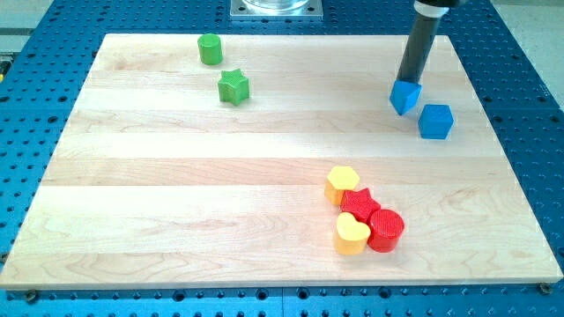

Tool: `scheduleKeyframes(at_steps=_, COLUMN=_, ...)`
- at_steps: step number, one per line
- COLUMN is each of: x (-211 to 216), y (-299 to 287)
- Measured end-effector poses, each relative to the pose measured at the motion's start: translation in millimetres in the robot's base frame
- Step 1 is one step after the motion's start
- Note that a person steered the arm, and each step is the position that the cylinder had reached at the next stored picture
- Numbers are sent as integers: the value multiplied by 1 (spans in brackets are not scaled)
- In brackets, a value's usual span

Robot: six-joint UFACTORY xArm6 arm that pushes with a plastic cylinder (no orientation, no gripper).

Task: Point your arm at the center of the board

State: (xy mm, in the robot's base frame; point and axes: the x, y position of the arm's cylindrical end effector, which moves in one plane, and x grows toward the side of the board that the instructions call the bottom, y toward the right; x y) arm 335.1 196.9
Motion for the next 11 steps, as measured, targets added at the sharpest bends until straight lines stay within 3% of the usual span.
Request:
scheduleKeyframes(at_steps=1, x=13, y=-4)
scheduleKeyframes(at_steps=2, x=-8, y=-39)
scheduleKeyframes(at_steps=4, x=33, y=-23)
scheduleKeyframes(at_steps=6, x=33, y=-95)
scheduleKeyframes(at_steps=11, x=32, y=-104)
